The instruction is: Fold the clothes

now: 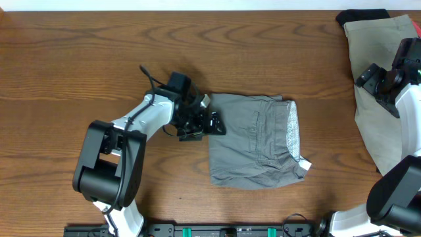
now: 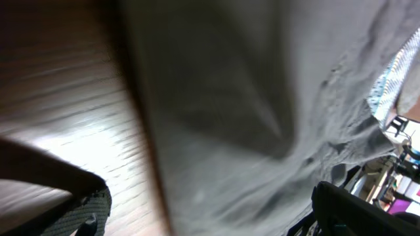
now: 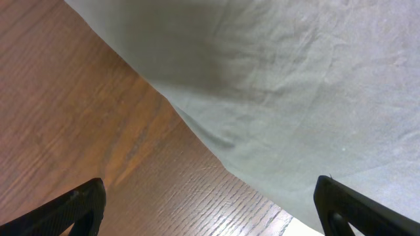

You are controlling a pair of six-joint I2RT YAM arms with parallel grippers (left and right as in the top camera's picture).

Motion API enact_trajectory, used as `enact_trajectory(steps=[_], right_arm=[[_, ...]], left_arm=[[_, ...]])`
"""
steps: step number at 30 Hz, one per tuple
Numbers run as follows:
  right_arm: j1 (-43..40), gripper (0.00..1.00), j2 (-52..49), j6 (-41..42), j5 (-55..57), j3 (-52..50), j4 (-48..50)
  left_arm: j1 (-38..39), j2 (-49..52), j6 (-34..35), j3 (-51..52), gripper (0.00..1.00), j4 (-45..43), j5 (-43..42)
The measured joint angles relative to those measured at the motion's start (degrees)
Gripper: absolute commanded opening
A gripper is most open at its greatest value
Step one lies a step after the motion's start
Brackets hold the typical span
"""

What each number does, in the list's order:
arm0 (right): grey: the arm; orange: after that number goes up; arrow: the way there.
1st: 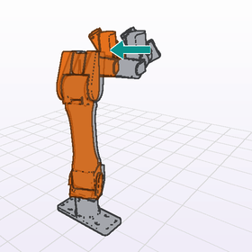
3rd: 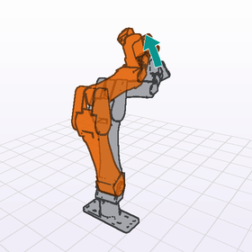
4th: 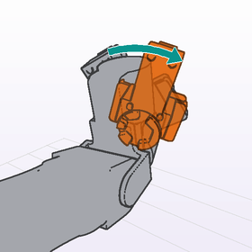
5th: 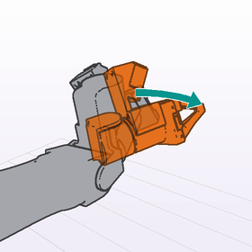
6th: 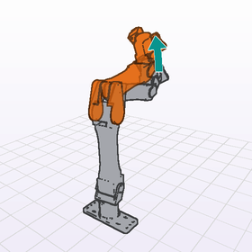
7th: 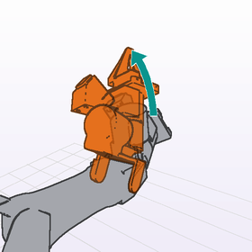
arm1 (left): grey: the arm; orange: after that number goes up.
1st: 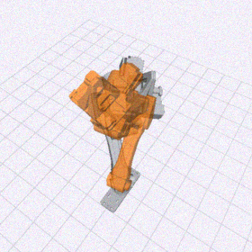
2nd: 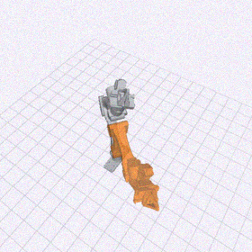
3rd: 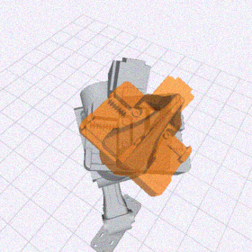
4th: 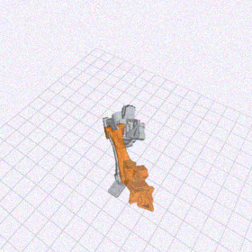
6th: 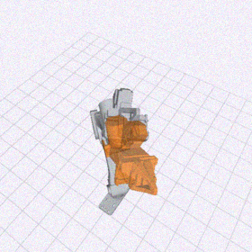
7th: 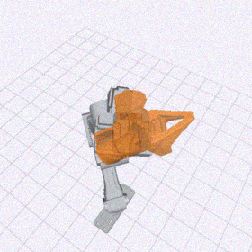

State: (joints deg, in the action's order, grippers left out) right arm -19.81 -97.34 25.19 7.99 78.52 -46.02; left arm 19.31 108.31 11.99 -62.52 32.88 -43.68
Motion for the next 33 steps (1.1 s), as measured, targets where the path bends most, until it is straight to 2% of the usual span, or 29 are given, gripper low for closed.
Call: enact_trajectory(steps=[7,13,17,25,28,33], right_arm=[[0.00,0.99,0.00,0.00,0.02,0.00,0.00],[0.00,0.99,0.00,0.00,0.02,0.00,0.00],[0.00,0.99,0.00,0.00,0.02,0.00,0.00],[0.00,0.99,0.00,0.00,0.02,0.00,0.00],[0.00,0.99,0.00,0.00,0.02,0.00,0.00],[0.00,0.99,0.00,0.00,0.02,0.00,0.00]], left_arm=[[5.27,0.00,3.30,0.37,0.87,-6.14,-0.37],[7.10,0.00,5.31,0.39,0.57,-6.80,-0.28],[7.10,0.00,5.95,0.46,0.48,-7.23,-0.26],[7.10,0.00,8.04,0.48,0.49,-9.40,2.16],[7.10,0.02,8.76,0.48,0.65,-10.12,2.95],[7.10,0.09,9.46,0.50,0.67,-10.40,3.61]])
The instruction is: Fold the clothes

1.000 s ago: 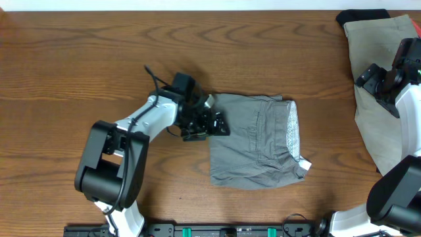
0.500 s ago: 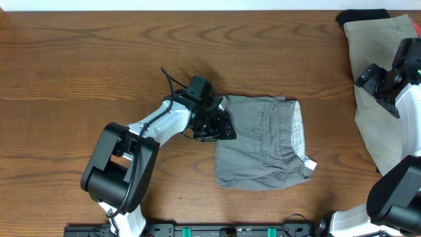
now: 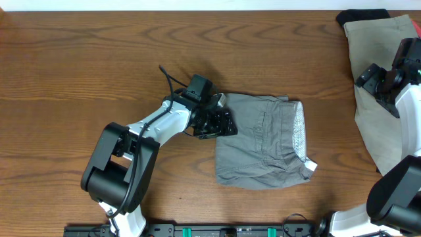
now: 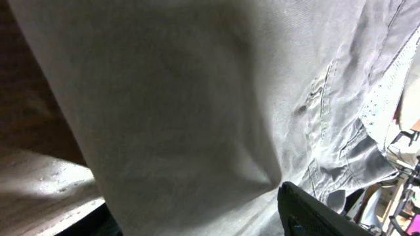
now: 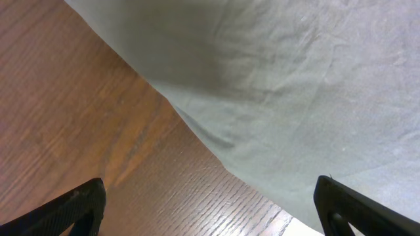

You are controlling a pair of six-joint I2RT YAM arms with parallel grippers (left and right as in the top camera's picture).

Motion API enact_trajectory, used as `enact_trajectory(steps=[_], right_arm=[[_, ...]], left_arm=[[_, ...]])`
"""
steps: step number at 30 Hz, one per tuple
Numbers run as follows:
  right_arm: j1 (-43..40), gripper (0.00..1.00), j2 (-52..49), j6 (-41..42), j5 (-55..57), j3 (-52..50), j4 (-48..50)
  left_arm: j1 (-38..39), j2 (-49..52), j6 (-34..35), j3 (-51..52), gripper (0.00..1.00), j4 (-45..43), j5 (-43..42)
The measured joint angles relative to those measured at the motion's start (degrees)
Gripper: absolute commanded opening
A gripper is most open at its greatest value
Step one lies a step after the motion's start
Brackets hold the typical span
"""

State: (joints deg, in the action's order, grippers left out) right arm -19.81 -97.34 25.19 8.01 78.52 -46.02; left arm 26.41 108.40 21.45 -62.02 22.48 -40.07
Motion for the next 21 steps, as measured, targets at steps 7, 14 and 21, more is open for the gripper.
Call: enact_trajectory(steps=[7,14,21], right_arm=[[0.00,0.99,0.00,0.00,0.00,0.00,0.00],[0.00,0.99,0.00,0.00,0.00,0.00,0.02],[0.00,0.99,0.00,0.00,0.00,0.00,0.00]], left_arm=[[0.09,1.68,1.16,0.00,0.65,-0.46,-0.87],[0.35,3.17,2.62,0.07,0.06,-1.90,-0.17],[-0.22,3.52,3.26,0.09,0.06,-4.74,-0.15]])
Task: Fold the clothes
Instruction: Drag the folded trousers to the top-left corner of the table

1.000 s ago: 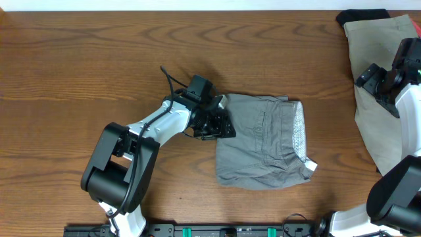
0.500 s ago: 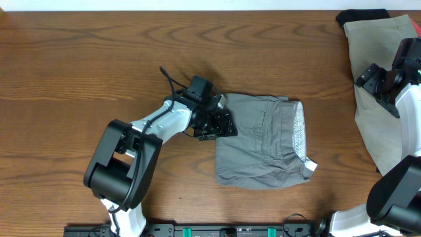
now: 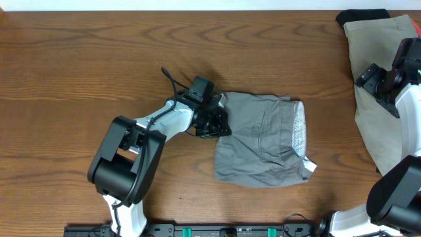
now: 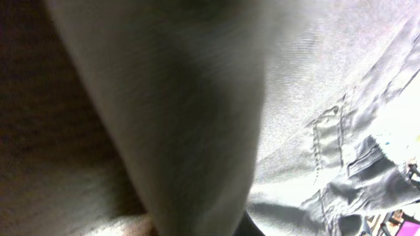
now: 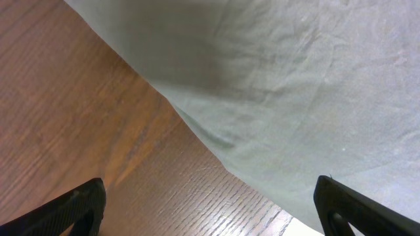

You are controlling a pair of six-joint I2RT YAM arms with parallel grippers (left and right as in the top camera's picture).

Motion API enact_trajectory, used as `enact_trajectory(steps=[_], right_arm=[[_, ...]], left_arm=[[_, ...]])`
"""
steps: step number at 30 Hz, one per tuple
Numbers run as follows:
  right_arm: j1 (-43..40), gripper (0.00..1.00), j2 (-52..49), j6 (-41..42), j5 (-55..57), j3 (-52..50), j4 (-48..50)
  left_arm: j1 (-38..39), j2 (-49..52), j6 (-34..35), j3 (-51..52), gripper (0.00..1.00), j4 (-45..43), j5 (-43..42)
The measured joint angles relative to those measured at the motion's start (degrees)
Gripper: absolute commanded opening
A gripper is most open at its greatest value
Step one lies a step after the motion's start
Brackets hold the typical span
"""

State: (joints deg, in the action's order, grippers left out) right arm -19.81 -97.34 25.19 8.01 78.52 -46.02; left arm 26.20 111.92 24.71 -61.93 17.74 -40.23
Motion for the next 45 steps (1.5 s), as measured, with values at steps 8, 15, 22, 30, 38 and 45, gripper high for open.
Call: enact_trajectory(steps=[8,15,22,30,38,45], right_arm=[[0.00,0.99,0.00,0.00,-0.02,0.00,0.00],[0.00,0.99,0.00,0.00,-0.02,0.00,0.00],[0.00,0.99,0.00,0.00,-0.02,0.00,0.00],[0.00,0.99,0.00,0.00,-0.02,0.00,0.00],[0.00,0.99,0.00,0.00,-0.02,0.00,0.00],[0.00,0.99,0.00,0.00,-0.02,0.00,0.00]], left_arm=[[-10.05,0.00,3.85,0.00,0.06,-3.82,5.79],[-26.34,0.00,6.58,-0.02,0.06,-10.14,12.35],[-46.60,0.11,11.82,-0.02,0.06,-16.00,16.90],[-59.41,0.15,15.69,0.00,0.06,-18.38,18.82],[-56.70,0.15,13.60,0.02,0.06,-22.38,18.82],[-51.71,0.17,7.96,0.09,0.06,-26.14,18.86]])
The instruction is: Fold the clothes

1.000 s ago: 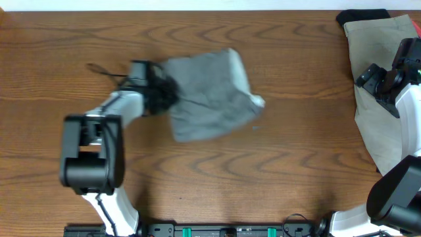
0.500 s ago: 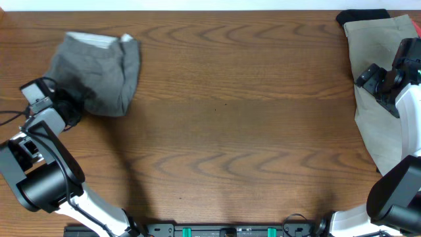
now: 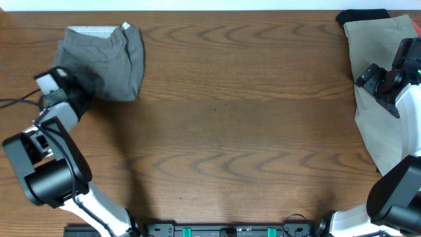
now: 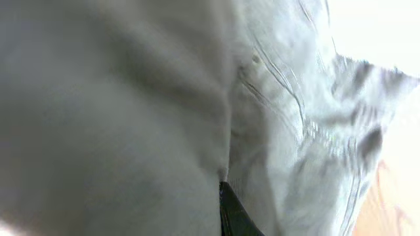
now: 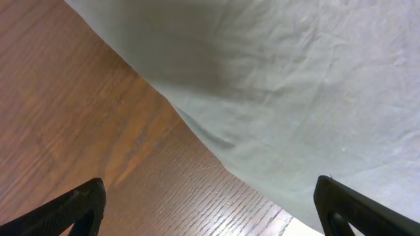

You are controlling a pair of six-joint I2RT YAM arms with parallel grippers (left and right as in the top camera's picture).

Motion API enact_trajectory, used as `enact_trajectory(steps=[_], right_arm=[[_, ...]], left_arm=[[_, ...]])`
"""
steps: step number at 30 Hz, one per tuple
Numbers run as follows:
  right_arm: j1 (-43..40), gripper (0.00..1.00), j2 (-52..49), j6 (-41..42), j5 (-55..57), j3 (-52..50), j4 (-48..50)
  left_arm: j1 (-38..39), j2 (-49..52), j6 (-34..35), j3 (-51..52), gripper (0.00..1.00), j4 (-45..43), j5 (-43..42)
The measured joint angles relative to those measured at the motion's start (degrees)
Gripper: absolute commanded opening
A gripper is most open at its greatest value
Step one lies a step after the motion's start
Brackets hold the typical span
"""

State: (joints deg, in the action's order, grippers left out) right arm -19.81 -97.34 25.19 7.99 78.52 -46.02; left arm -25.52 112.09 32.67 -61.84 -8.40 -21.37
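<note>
Folded grey shorts [image 3: 105,62] lie bunched at the table's far left corner, patterned waistband lining toward the back edge. My left gripper [image 3: 72,99] sits at their near left edge, shut on the cloth. Grey fabric [image 4: 118,98] fills the left wrist view, with only one dark fingertip [image 4: 231,213] showing. My right gripper [image 3: 368,78] hangs open at the right side over the edge of a beige garment [image 3: 385,46], its fingers [image 5: 79,206] spread wide above wood and pale cloth [image 5: 295,85].
The brown wooden table [image 3: 230,131] fills the overhead view. A black piece of cloth [image 3: 360,16] lies at the far right corner above the beige garment. The right arm's base stands at the near right.
The grey shorts were at the table's middle with my left gripper at their left edge. Now both are at the far left corner. The right arm has not moved.
The folded grey shorts lay mid-table with my left gripper at their left edge. They then sat slightly further right, the gripper pressed into the fold. Now the shorts are at the far left corner in the left gripper. The right gripper stayed open over the beige garment.
</note>
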Motion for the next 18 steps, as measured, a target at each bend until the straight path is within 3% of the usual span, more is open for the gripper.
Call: enact_trajectory(steps=[8,18], right_arm=[[0.00,0.99,0.00,0.00,0.02,0.00,0.00],[0.00,0.99,0.00,0.00,0.02,0.00,0.00]], left_arm=[[6.05,2.01,-2.75,-2.45,0.06,-1.25,0.39],[9.35,2.27,-5.55,-2.60,0.07,4.09,2.67]])
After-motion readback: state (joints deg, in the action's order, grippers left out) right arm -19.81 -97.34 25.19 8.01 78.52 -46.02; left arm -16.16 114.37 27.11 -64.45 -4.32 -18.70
